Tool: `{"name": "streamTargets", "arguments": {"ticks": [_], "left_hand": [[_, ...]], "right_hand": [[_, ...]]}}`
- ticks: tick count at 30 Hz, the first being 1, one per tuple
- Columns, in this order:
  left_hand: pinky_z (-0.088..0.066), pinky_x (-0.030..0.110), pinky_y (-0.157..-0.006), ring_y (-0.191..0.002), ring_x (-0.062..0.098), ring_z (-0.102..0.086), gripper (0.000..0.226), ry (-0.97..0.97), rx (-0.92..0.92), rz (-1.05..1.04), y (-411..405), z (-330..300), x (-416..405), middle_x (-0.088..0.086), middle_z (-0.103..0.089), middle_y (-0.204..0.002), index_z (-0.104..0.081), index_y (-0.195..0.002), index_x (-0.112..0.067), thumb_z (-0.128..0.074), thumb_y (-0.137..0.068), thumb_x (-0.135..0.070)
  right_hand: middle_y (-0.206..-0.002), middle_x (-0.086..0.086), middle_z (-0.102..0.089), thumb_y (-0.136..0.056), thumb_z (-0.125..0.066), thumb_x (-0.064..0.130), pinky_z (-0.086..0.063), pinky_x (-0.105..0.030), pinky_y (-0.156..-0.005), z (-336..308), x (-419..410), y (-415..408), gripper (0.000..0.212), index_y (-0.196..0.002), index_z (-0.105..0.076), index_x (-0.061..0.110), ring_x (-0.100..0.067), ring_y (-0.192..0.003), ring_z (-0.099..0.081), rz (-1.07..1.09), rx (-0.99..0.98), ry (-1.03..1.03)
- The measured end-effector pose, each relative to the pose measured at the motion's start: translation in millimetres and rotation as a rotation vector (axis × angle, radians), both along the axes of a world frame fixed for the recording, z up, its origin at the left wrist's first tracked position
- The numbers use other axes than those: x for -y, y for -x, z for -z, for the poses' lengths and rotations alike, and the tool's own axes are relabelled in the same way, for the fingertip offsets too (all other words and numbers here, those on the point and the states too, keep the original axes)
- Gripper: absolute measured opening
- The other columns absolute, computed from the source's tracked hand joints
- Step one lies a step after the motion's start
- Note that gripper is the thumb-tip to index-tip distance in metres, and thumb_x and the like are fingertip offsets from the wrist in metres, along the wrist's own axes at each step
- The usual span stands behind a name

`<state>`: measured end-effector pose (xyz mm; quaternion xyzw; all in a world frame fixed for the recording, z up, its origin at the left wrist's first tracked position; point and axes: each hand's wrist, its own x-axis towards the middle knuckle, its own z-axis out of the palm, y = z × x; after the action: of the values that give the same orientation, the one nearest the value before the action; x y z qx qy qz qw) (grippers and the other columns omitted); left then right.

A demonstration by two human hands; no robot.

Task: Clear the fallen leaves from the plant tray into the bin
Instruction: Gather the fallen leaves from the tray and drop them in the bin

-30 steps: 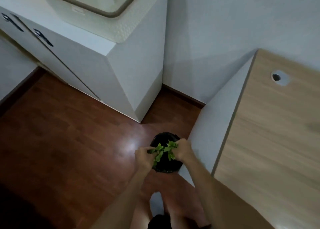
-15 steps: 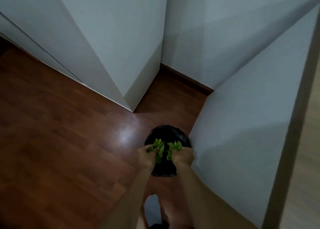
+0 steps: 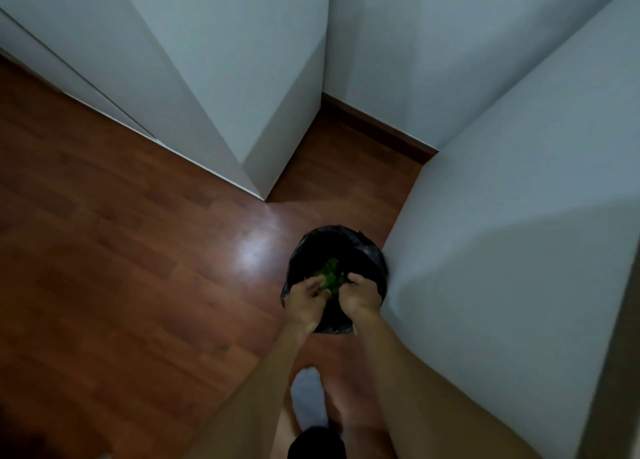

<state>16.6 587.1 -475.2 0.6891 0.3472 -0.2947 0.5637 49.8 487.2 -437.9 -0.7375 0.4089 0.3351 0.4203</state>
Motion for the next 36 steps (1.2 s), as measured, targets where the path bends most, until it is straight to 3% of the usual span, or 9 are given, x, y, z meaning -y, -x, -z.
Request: {"name": "streamTargets", "arguments": {"ticks": [3,8,12,16,20,25,29,31,36], "left_hand": [[-0.043,0.024,-0.102,-0.119,0.018,-0.056,0.038,0.004,-0.003,-0.008,0.9,-4.1,-3.5,0.009,-0.06,-0.13,-0.057,-0.131,-0.007,-0.057,-0.093,-0.008],[-0.044,0.003,-0.067,-0.103,0.009,-0.054,0.032,-0.002,0.015,0.024,0.7,-21.5,-13.0,0.002,-0.06,-0.11,-0.059,-0.127,-0.006,-0.052,-0.096,-0.008],[-0.044,0.016,-0.084,-0.104,0.01,-0.057,0.03,0.011,0.005,0.09,6.6,-49.3,-27.3,-0.002,-0.062,-0.112,-0.063,-0.122,-0.013,-0.057,-0.094,-0.021],[-0.048,0.031,-0.099,-0.107,0.014,-0.061,0.036,-0.006,-0.039,0.167,11.9,-86.8,-41.9,-0.004,-0.066,-0.114,-0.068,-0.113,-0.022,-0.062,-0.085,-0.044],[-0.049,0.027,-0.087,-0.096,0.013,-0.062,0.025,-0.073,-0.05,0.221,10.0,-142.2,-56.4,-0.005,-0.068,-0.103,-0.07,-0.095,-0.025,-0.062,-0.084,-0.045],[-0.043,0.024,-0.076,-0.092,0.013,-0.058,0.034,-0.116,0.033,0.375,-3.1,-223.0,-68.0,0.001,-0.065,-0.106,-0.071,-0.098,-0.013,-0.058,-0.088,-0.042],[-0.045,0.029,-0.079,-0.09,0.015,-0.059,0.031,-0.141,0.172,0.459,-16.1,-293.2,-56.1,0.001,-0.063,-0.094,-0.069,-0.09,-0.01,-0.058,-0.089,-0.039],[-0.043,0.027,-0.084,-0.103,0.016,-0.059,0.029,-0.158,0.226,0.52,-20.8,-326.6,-46.4,-0.002,-0.065,-0.104,-0.07,-0.098,-0.017,-0.059,-0.089,-0.042],[-0.044,0.031,-0.097,-0.119,0.019,-0.055,0.055,-0.266,0.28,0.623,-28.4,-395.9,-19.4,-0.002,-0.06,-0.129,-0.064,-0.122,-0.018,-0.058,-0.083,-0.055]], "right_hand": [[-0.134,-0.011,-0.057,-0.095,-0.047,0.006,-0.047,-0.028,-0.092,-6.0,0.3,1.8,0.044,-0.138,-0.05,0.016,-0.027,-0.114,-0.059,-0.011,0.003,0.001],[-0.133,-0.012,-0.057,-0.095,-0.045,0.007,-0.048,-0.031,-0.096,-21.4,-0.5,3.0,0.046,-0.14,-0.047,0.016,-0.028,-0.115,-0.059,-0.037,0.019,0.004],[-0.139,-0.012,-0.052,-0.095,-0.046,0.008,-0.045,-0.032,-0.102,-50.3,0.5,3.8,0.05,-0.143,-0.042,0.015,-0.028,-0.122,-0.054,-0.178,0.028,-0.014],[-0.147,-0.01,-0.044,-0.097,-0.046,0.015,-0.043,-0.03,-0.104,-96.0,4.9,-1.4,0.05,-0.146,-0.037,0.019,-0.026,-0.125,-0.05,-0.562,0.073,-0.038],[-0.149,-0.01,-0.04,-0.099,-0.045,0.022,-0.042,-0.031,-0.106,-154.9,13.4,-16.2,0.051,-0.148,-0.032,0.023,-0.027,-0.129,-0.047,-0.762,0.12,-0.05],[-0.15,-0.012,-0.039,-0.098,-0.042,0.031,-0.039,-0.036,-0.11,-235.9,37.9,-22.6,0.052,-0.148,-0.03,0.027,-0.028,-0.132,-0.043,-0.806,0.216,-0.048],[-0.145,-0.008,-0.047,-0.097,-0.047,0.032,-0.037,-0.024,-0.102,-300.9,59.8,-20.9,0.05,-0.145,-0.037,0.024,-0.025,-0.13,-0.047,-0.801,0.317,0.003],[-0.144,-0.007,-0.049,-0.097,-0.05,0.033,-0.037,-0.027,-0.103,-330.1,70.1,-17.2,0.05,-0.144,-0.039,0.023,-0.025,-0.131,-0.047,-0.781,0.338,0.017],[-0.144,-0.008,-0.049,-0.095,-0.054,0.037,-0.039,-0.032,-0.105,-398.8,99.2,-6.0,0.053,-0.144,-0.04,0.022,-0.025,-0.13,-0.048,-0.72,0.417,0.051]]}}
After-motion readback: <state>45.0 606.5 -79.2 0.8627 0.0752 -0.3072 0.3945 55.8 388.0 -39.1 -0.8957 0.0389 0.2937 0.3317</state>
